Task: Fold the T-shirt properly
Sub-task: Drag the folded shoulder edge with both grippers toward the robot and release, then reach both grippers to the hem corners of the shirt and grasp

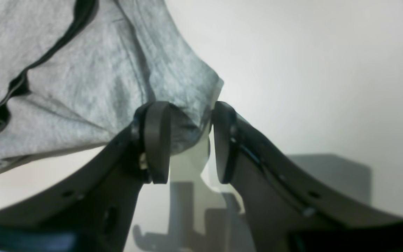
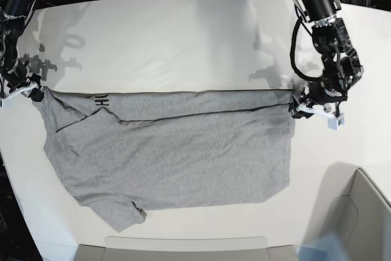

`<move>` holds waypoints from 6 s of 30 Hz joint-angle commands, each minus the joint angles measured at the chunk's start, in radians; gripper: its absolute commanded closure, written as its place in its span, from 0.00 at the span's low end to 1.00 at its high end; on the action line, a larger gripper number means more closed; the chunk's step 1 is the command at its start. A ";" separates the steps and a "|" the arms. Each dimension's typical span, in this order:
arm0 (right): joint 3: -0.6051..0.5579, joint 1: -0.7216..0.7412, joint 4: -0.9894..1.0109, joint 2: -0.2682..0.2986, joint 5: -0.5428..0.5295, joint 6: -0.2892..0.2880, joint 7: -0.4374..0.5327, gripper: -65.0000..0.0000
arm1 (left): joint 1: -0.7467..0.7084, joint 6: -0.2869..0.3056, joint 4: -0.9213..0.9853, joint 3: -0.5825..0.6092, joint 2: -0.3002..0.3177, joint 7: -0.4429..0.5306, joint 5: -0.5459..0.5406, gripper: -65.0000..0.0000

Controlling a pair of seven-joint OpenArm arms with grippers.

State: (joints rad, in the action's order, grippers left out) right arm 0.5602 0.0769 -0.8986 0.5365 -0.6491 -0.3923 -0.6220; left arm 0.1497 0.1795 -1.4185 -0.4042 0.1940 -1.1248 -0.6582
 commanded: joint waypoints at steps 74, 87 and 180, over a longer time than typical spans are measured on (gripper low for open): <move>0.011 -0.714 -0.747 -0.075 -0.062 -0.018 -0.080 1.00 | -0.396 0.010 -0.098 -0.175 0.221 -0.111 -0.016 1.00; 0.021 -0.711 -0.831 -0.094 -0.065 -0.018 -0.074 0.65 | -0.401 0.007 -0.272 -0.175 0.221 -0.122 -0.015 0.77; -0.690 0.453 0.322 -0.356 0.403 -0.018 0.162 0.70 | 0.383 0.002 0.545 0.376 0.370 0.403 -0.013 0.65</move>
State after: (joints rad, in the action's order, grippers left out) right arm -0.1238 0.5396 -0.5865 0.1684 -0.2977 -0.4149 -0.3576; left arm 0.5129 0.1814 -0.8551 -0.0204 0.5480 -0.7311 -0.6659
